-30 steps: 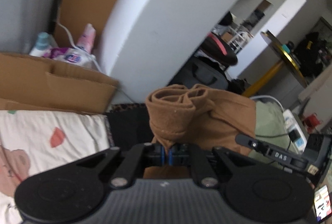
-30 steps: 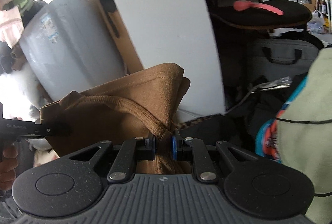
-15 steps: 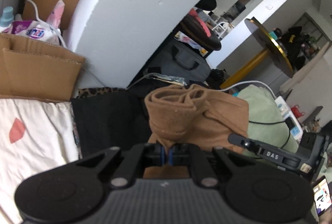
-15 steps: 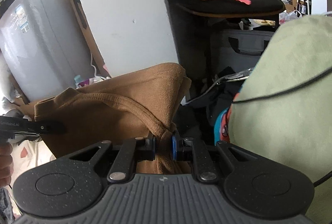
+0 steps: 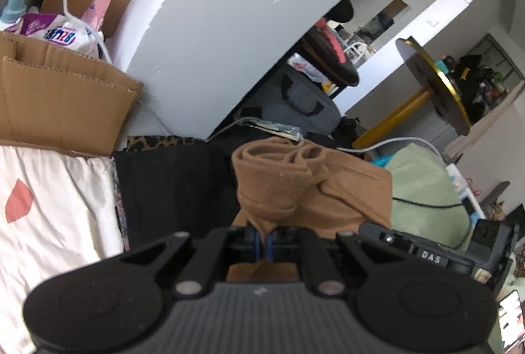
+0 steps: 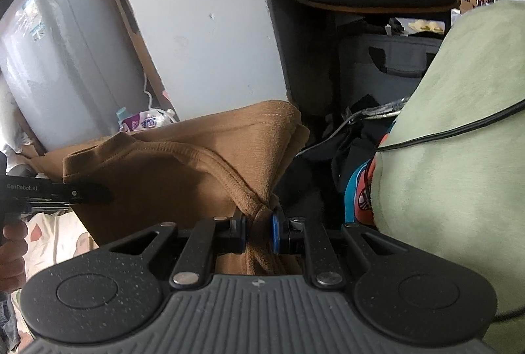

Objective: Fold clothes
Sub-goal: 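Carry the folded brown shirt with both tools toward the black bag pile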

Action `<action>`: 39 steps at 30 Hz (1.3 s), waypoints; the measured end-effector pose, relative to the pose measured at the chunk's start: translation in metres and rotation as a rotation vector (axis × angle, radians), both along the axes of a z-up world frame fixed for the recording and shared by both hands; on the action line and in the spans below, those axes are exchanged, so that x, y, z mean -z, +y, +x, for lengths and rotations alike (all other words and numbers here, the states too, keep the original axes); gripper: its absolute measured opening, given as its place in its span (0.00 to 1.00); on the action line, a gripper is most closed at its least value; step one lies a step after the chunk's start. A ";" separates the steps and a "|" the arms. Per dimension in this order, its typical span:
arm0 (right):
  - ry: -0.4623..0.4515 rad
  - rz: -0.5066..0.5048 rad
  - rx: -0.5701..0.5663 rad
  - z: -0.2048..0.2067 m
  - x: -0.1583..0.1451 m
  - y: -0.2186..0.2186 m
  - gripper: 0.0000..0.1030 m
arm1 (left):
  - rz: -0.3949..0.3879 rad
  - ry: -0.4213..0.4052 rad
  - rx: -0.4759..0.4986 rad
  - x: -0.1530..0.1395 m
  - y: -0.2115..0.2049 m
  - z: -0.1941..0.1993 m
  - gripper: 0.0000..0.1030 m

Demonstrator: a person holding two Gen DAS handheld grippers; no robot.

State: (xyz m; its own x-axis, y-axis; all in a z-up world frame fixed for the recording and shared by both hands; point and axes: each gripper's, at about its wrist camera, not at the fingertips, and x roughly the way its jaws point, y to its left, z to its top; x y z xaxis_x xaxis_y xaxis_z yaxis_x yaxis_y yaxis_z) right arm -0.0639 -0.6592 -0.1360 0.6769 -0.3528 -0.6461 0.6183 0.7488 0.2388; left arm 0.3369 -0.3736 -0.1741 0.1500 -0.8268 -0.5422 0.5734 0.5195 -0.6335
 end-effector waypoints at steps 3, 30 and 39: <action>0.023 0.001 -0.006 0.010 0.009 -0.005 0.13 | 0.017 0.008 -0.012 0.009 -0.004 0.013 0.04; 0.194 -0.004 0.029 0.125 0.080 -0.104 0.13 | 0.228 -0.001 -0.121 0.082 -0.068 0.132 0.04; 0.302 -0.032 0.026 0.165 0.118 -0.127 0.13 | 0.347 -0.007 -0.158 0.111 -0.098 0.150 0.07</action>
